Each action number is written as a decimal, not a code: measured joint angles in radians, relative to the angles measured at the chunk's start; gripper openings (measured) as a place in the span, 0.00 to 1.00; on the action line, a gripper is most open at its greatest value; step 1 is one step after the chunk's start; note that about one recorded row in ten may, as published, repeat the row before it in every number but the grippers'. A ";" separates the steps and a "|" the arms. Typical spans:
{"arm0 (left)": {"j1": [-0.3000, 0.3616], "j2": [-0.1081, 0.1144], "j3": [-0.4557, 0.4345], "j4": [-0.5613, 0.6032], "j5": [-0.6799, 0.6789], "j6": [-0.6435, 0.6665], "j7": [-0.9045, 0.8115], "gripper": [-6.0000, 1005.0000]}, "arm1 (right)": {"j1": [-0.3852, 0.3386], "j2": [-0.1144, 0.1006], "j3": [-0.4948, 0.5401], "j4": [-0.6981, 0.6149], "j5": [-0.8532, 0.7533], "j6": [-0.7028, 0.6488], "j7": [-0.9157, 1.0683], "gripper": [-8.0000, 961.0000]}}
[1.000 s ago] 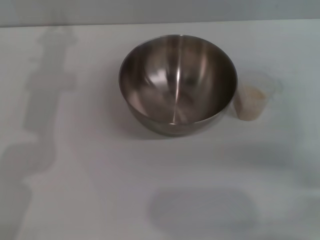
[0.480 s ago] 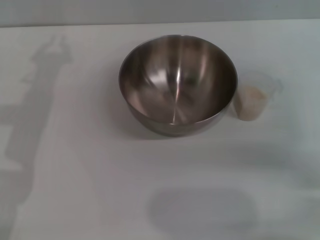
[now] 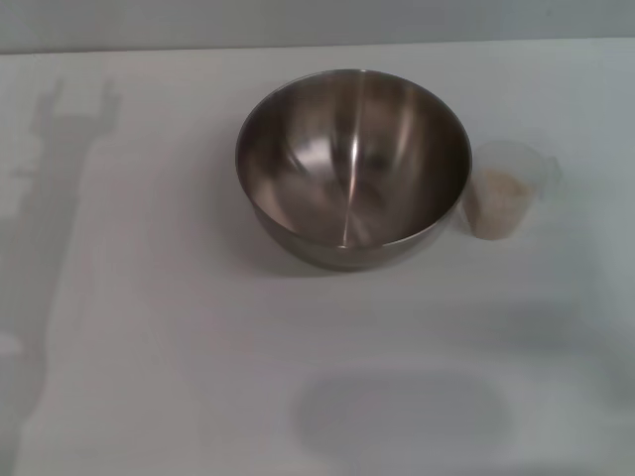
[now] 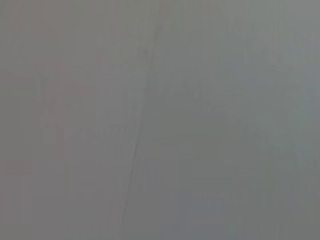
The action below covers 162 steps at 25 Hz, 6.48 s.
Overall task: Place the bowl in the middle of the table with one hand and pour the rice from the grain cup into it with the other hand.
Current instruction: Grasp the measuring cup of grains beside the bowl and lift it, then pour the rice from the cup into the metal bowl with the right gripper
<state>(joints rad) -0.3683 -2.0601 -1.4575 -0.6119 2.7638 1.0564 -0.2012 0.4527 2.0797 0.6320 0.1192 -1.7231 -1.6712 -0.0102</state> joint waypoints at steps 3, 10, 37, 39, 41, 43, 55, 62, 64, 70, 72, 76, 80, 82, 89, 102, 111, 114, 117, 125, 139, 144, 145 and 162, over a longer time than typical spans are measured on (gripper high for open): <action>-0.012 -0.001 -0.012 0.012 0.005 -0.001 0.004 0.53 | -0.080 0.002 -0.045 0.065 -0.001 0.012 -0.003 0.62; -0.042 0.001 -0.022 0.037 0.007 -0.022 0.006 0.83 | -0.203 0.006 -0.119 0.152 -0.001 0.036 -0.005 0.62; -0.041 0.000 -0.039 0.048 0.011 -0.033 0.007 0.87 | -0.228 -0.004 -0.445 0.044 0.001 0.177 0.068 0.62; -0.041 -0.001 -0.039 0.048 0.011 -0.033 0.003 0.87 | -0.220 -0.004 -0.456 0.036 0.001 0.195 0.074 0.62; -0.041 -0.001 -0.037 0.048 0.011 -0.032 0.002 0.87 | -0.209 -0.004 -0.469 0.030 0.000 0.217 0.074 0.62; -0.041 -0.001 -0.035 0.048 0.011 -0.032 0.004 0.87 | -0.195 -0.004 -0.489 0.027 0.000 0.245 0.075 0.62; -0.041 -0.002 -0.039 0.050 0.011 -0.030 -0.002 0.87 | -0.154 -0.001 -0.527 0.023 -0.001 0.349 0.081 0.62; -0.041 -0.002 -0.041 0.045 0.011 -0.029 -0.003 0.87 | -0.150 0.000 -0.528 0.025 -0.001 0.390 0.082 0.62; -0.041 -0.001 -0.041 0.045 0.011 -0.029 -0.003 0.87 | -0.145 0.000 -0.528 0.024 -0.001 0.400 0.082 0.62; -0.041 0.000 -0.041 0.043 0.011 -0.027 -0.004 0.87 | -0.131 0.000 -0.539 0.020 -0.001 0.428 0.082 0.62; -0.041 0.000 -0.041 0.043 0.011 -0.027 -0.004 0.87 | -0.124 0.000 -0.539 0.019 -0.001 0.441 0.082 0.62; -0.041 -0.001 -0.041 0.043 0.011 -0.021 -0.004 0.87 | -0.117 -0.001 -0.538 0.018 -0.001 0.454 0.078 0.62; -0.041 -0.001 -0.041 0.043 0.011 -0.017 -0.004 0.87 | -0.111 -0.001 -0.534 0.013 -0.001 0.462 0.076 0.62; -0.041 -0.001 -0.041 0.043 0.011 -0.017 -0.005 0.87 | -0.107 -0.001 -0.535 0.008 -0.001 0.463 0.076 0.62; -0.040 -0.002 -0.041 0.043 0.011 -0.014 -0.006 0.87 | -0.085 -0.001 -0.534 -0.002 -0.001 0.482 0.074 0.62; -0.030 -0.003 -0.041 0.043 0.011 -0.002 -0.035 0.87 | -0.057 0.000 -0.533 -0.016 -0.001 0.503 0.073 0.62; -0.022 -0.003 -0.041 0.046 0.009 0.019 -0.043 0.87 | -0.038 0.000 -0.532 -0.028 0.001 0.517 0.073 0.62; -0.020 -0.003 -0.041 0.046 0.010 0.022 -0.057 0.87 | -0.030 0.000 -0.536 -0.030 0.001 0.529 0.073 0.62; -0.015 -0.003 -0.041 0.047 0.010 0.026 -0.062 0.87 | -0.024 0.000 -0.538 -0.030 0.001 0.536 0.072 0.61; -0.007 -0.003 -0.041 0.044 0.009 0.034 -0.062 0.87 | -0.015 0.000 -0.540 -0.030 0.001 0.539 0.070 0.58; -0.004 -0.002 -0.041 0.043 0.007 0.040 -0.063 0.87 | -0.016 0.003 -0.524 -0.025 0.009 0.533 0.070 0.04; 0.000 0.000 -0.041 0.043 0.008 0.047 -0.073 0.87 | -0.021 0.006 -0.460 -0.024 0.010 0.518 0.064 0.02; 0.001 0.000 -0.041 0.043 0.008 0.047 -0.075 0.87 | -0.026 0.007 -0.436 -0.023 0.010 0.503 0.056 0.01; 0.011 0.000 -0.033 0.043 0.012 0.069 -0.100 0.87 | 0.045 0.000 -0.260 -0.014 0.010 0.146 -0.196 0.01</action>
<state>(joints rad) -0.3574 -2.0602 -1.4909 -0.5691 2.7755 1.1249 -0.3017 0.4975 2.0799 0.3718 0.1051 -1.7133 -1.5253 -0.2060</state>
